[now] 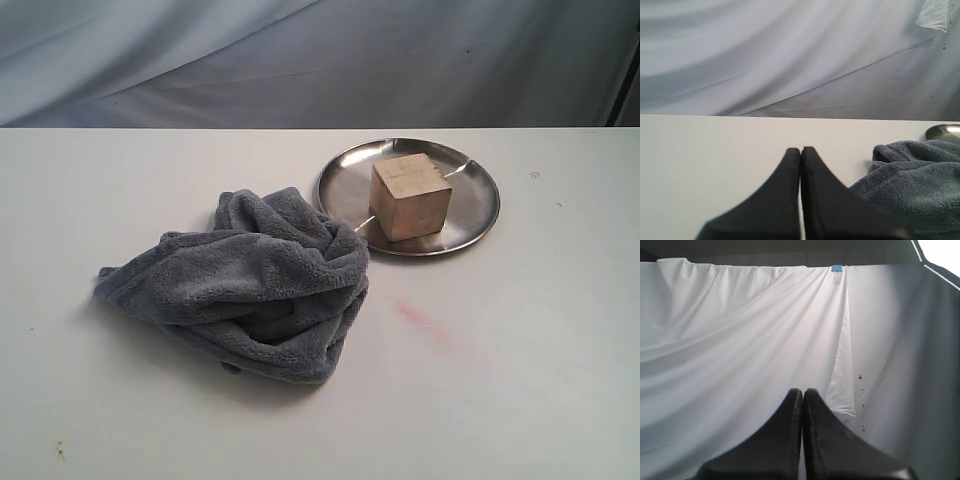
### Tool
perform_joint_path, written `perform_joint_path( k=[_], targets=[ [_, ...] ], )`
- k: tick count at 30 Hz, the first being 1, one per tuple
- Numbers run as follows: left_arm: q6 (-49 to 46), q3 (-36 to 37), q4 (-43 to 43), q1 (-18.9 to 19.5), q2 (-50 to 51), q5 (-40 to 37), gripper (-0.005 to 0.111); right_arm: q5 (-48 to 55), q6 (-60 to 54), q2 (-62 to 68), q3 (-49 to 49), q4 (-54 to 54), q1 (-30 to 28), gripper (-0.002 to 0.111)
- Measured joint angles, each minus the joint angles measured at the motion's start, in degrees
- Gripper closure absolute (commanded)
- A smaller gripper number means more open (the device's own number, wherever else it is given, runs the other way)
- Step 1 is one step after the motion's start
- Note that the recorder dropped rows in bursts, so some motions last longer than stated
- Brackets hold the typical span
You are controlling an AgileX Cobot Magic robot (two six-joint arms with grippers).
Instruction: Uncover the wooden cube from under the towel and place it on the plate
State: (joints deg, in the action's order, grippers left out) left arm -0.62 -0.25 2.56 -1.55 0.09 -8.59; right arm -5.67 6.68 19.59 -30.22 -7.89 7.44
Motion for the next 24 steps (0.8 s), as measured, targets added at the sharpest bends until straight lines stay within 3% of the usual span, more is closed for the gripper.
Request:
perform_joint_path(
  k=[24],
  targets=[
    [0.0,0.0,0.0,0.0,0.0,0.0,0.105,10.3,-0.5,-15.1,0.0,-1.6,0.0,0.108]
  ],
)
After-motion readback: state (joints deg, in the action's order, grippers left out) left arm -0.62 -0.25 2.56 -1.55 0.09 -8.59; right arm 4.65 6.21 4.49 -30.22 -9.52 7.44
